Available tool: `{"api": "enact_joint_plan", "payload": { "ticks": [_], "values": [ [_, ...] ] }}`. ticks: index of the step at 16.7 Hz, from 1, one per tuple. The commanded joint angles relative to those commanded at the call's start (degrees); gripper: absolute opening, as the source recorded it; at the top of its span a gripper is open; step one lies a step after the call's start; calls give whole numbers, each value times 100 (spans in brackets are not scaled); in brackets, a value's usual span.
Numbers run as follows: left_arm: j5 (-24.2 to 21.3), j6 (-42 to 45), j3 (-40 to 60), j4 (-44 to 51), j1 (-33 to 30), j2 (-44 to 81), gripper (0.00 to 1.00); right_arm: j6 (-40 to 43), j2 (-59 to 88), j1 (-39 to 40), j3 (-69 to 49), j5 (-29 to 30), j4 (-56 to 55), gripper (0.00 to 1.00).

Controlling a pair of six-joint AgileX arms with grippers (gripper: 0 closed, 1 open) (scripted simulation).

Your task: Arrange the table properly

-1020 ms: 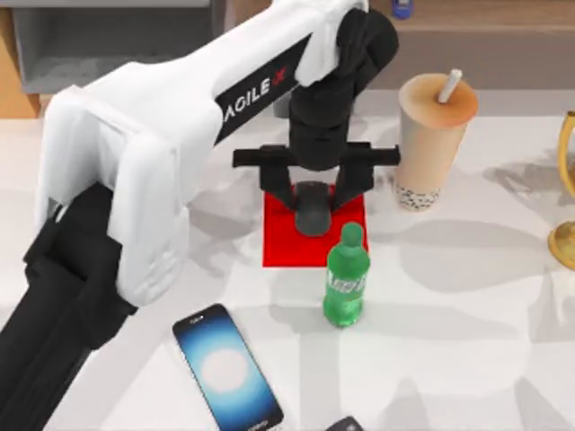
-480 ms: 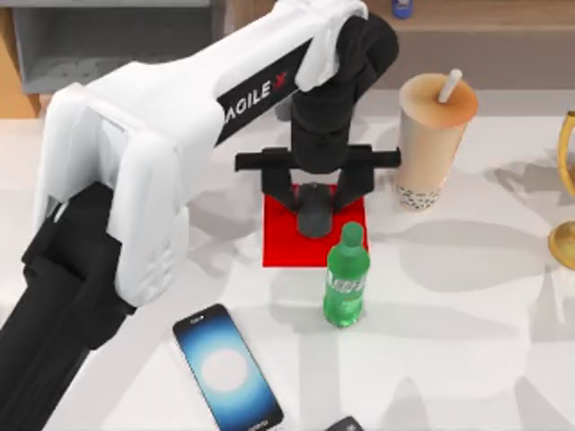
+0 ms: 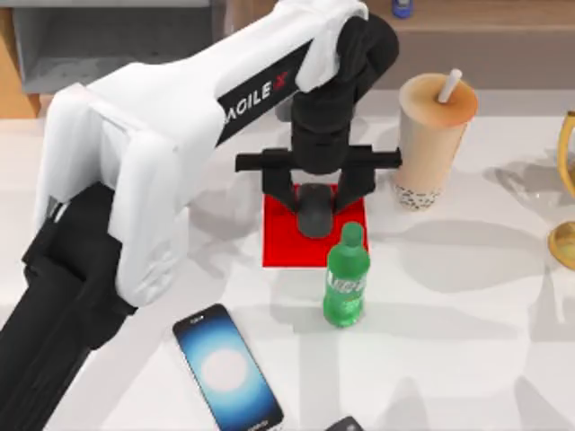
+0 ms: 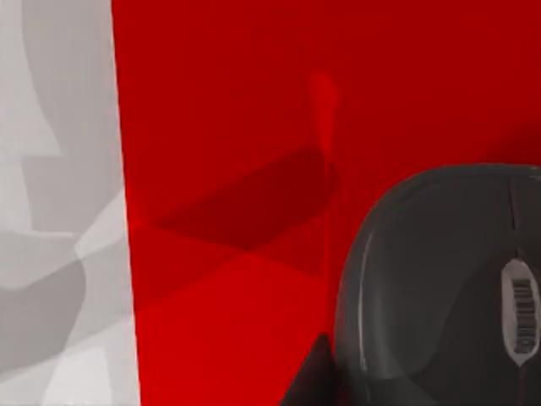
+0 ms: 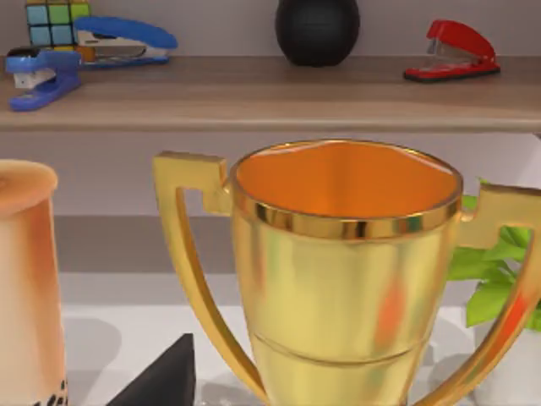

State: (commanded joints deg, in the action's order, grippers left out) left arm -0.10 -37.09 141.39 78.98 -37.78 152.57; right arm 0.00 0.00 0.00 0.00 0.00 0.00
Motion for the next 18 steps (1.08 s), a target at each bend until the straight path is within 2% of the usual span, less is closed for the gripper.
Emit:
{"api": "enact_joint_plan", "payload": {
  "ticks": [8, 18],
  "values": [
    [0, 0, 0, 0, 0, 0, 98, 0, 0, 0, 0, 0, 0, 100],
    [2, -2, -8, -2, 18, -8, 100, 0, 0, 0, 0, 0, 0, 100]
  ]
}}
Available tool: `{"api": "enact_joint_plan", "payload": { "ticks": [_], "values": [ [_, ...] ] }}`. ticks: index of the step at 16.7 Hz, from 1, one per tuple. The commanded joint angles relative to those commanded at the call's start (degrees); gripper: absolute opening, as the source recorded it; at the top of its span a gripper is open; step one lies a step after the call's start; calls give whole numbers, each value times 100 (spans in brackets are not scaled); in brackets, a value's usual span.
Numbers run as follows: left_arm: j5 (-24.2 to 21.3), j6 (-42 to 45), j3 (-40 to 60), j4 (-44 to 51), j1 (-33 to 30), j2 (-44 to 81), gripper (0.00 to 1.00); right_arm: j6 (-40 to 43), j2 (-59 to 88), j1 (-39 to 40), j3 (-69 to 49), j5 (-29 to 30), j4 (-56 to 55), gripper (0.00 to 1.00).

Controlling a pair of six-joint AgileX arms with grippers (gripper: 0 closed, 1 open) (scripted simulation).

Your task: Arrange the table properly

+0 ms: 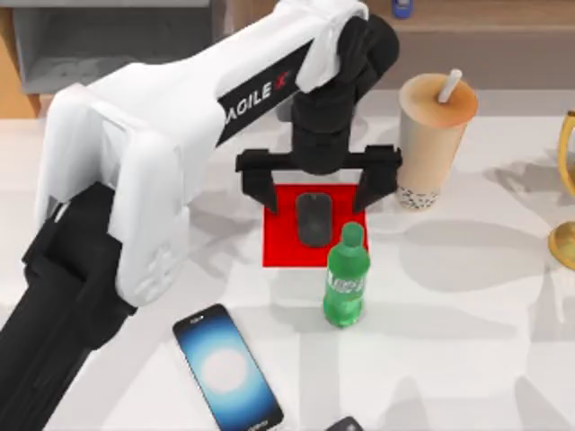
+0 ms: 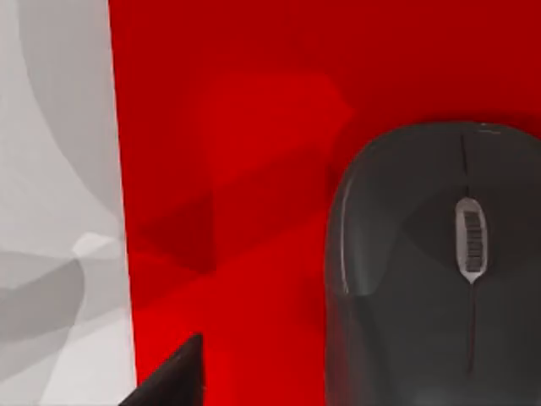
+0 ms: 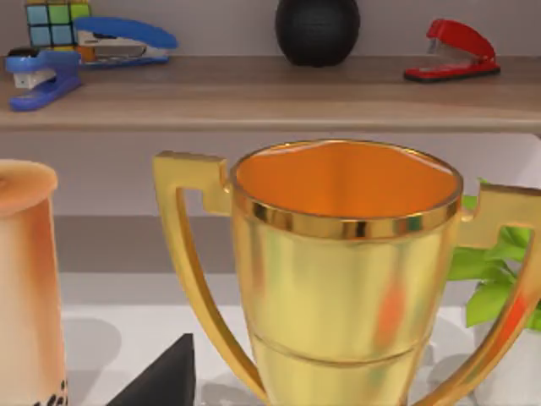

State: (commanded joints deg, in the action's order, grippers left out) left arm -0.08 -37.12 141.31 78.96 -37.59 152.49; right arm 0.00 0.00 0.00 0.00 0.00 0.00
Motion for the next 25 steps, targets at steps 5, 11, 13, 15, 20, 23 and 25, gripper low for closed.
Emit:
{"api": "enact_joint_plan", "payload": {
  "ticks": [5, 11, 13, 15, 20, 23, 25],
  "values": [
    [118, -371, -919, -439, 290, -721, 100, 0, 0, 0, 0, 0, 0, 100],
    [169, -1424, -3584, -1563, 365, -2425, 100, 0, 0, 0, 0, 0, 0, 100],
    [155, -1848, -4539, -1868, 288, -3078, 100, 0, 0, 0, 0, 0, 0, 100],
    [138, -2272, -5427, -2089, 181, -3721, 100, 0, 0, 0, 0, 0, 0, 100],
    [65, -3108, -7096, -2308, -278, -4965, 100, 0, 0, 0, 0, 0, 0, 100],
    [15, -3341, -7559, -2322, -556, -5261, 100, 0, 0, 0, 0, 0, 0, 100],
    [10, -3360, -7595, -2321, -584, -5279, 100, 0, 0, 0, 0, 0, 0, 100]
  ]
}}
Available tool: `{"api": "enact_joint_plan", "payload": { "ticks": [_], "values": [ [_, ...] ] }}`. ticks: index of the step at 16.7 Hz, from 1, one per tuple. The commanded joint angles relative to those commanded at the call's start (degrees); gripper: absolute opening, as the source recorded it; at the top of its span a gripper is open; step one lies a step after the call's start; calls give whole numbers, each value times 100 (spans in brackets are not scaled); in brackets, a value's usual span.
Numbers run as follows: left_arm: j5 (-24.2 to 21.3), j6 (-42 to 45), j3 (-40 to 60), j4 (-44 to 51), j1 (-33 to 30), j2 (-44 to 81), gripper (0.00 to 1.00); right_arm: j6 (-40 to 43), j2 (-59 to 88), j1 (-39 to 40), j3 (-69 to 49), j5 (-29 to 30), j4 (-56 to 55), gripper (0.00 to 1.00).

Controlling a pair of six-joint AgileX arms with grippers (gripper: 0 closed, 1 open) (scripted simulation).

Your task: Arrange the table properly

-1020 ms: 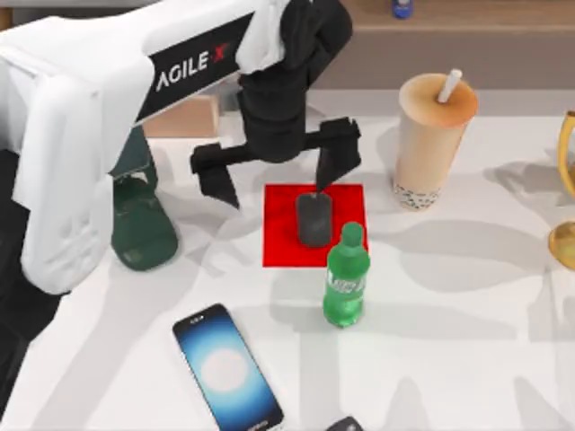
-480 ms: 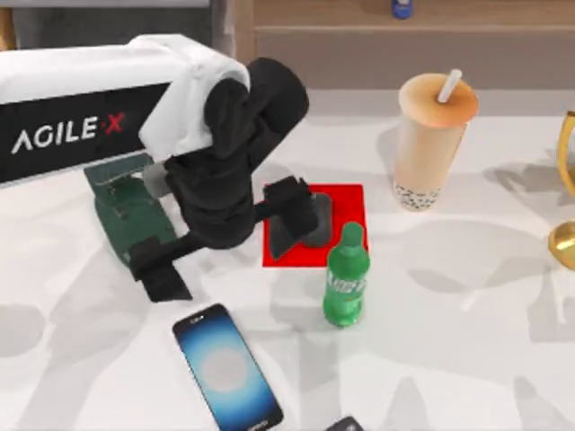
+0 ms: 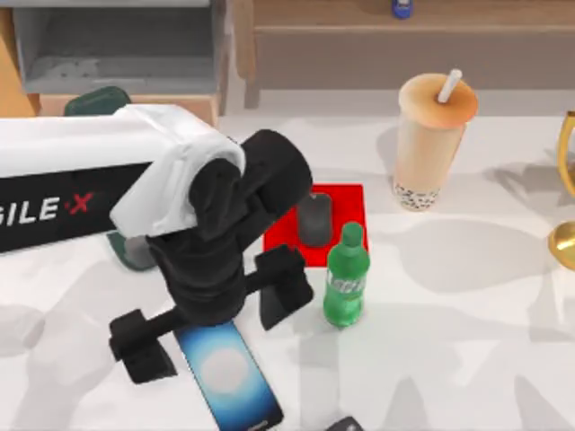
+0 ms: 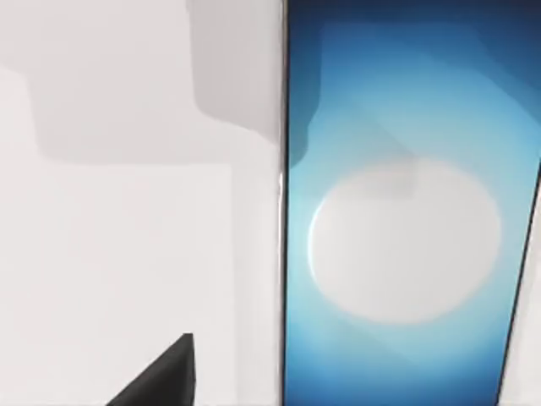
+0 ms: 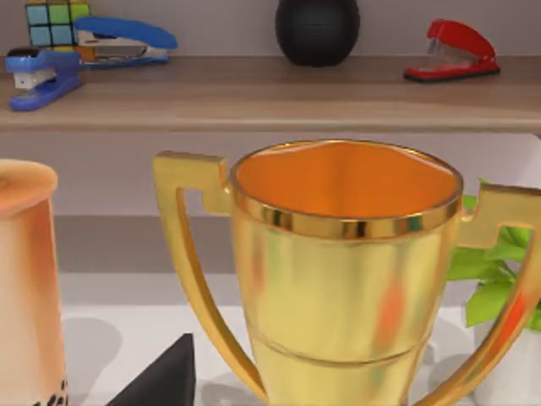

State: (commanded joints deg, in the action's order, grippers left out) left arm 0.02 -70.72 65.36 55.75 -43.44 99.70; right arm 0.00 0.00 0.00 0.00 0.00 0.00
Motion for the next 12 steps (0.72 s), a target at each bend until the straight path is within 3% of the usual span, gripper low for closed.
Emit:
{"api": "enact_joint_plan", "payload": {
  "ticks": [5, 12],
  "values": [
    [6, 14, -34, -87, 24, 62, 100, 0, 0, 0, 0, 0, 0, 100],
    [-2, 23, -709, -1348, 13, 630, 100, 0, 0, 0, 0, 0, 0, 100]
  ]
}}
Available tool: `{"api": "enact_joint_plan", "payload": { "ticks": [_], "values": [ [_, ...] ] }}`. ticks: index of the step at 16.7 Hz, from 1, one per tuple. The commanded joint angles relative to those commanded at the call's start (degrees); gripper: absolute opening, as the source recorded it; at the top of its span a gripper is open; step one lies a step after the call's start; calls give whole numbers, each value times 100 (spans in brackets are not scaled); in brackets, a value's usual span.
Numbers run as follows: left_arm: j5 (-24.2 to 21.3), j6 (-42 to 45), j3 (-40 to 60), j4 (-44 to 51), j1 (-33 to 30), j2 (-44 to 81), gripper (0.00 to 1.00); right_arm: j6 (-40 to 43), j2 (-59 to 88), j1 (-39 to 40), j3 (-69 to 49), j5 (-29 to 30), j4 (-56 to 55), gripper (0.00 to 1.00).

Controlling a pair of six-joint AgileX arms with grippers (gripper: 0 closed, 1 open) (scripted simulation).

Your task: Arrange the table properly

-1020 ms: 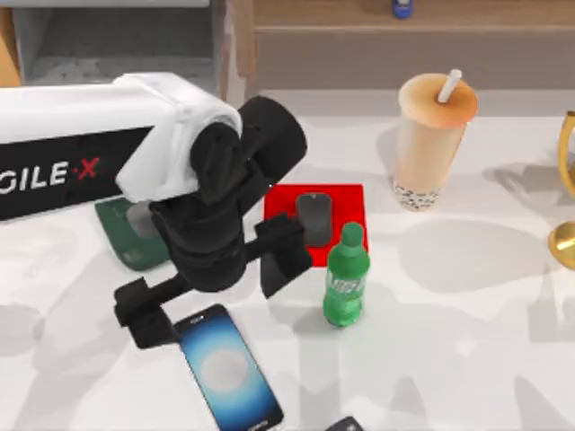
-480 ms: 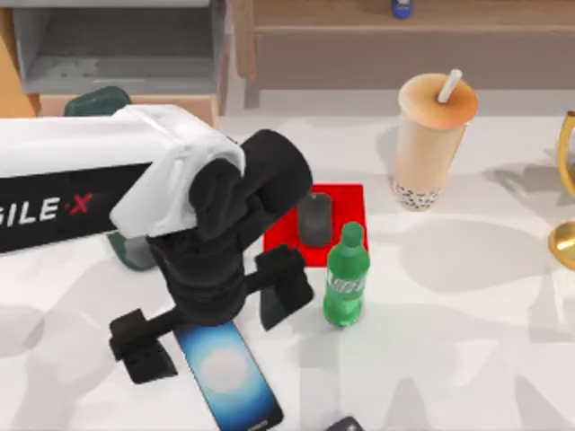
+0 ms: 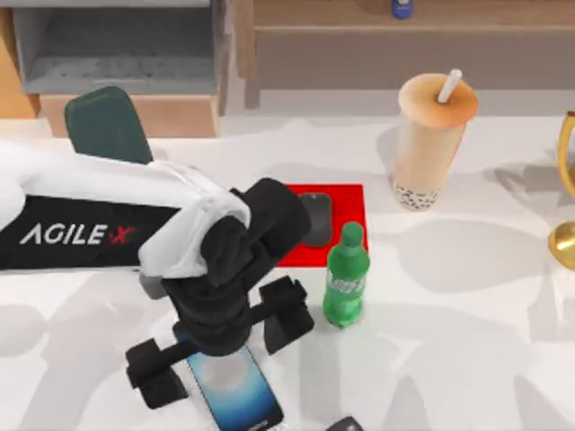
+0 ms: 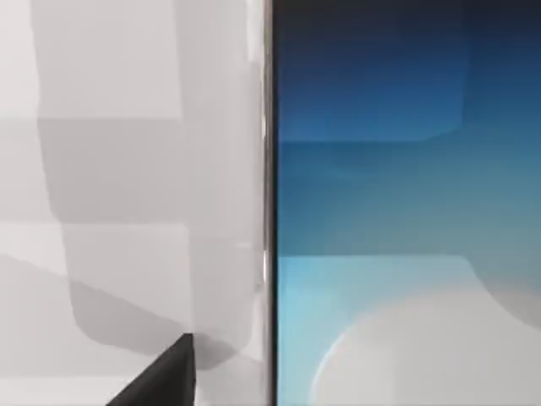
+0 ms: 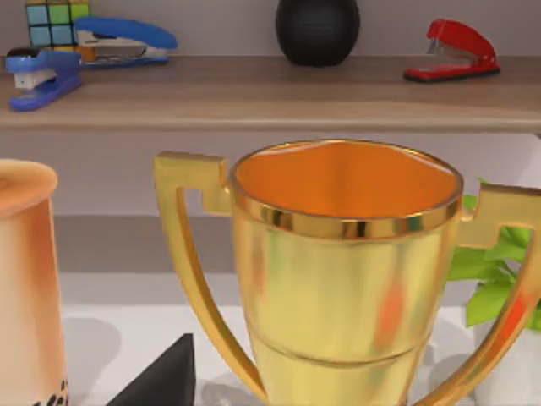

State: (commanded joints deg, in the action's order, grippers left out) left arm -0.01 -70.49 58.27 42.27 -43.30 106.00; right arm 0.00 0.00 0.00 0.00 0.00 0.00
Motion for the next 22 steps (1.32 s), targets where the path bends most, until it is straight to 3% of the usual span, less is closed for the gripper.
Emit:
{"api": "enact_joint_plan", "payload": {
  "ticks": [6, 19, 22],
  "values": [
    [-1, 0, -140, -254, -2, 123, 100, 0, 0, 0, 0, 0, 0, 100],
    [-1, 0, -140, -254, -2, 123, 2, 0, 0, 0, 0, 0, 0, 100],
    [-1, 0, -140, -254, -2, 123, 0, 0, 0, 0, 0, 0, 0, 100]
  ]
}}
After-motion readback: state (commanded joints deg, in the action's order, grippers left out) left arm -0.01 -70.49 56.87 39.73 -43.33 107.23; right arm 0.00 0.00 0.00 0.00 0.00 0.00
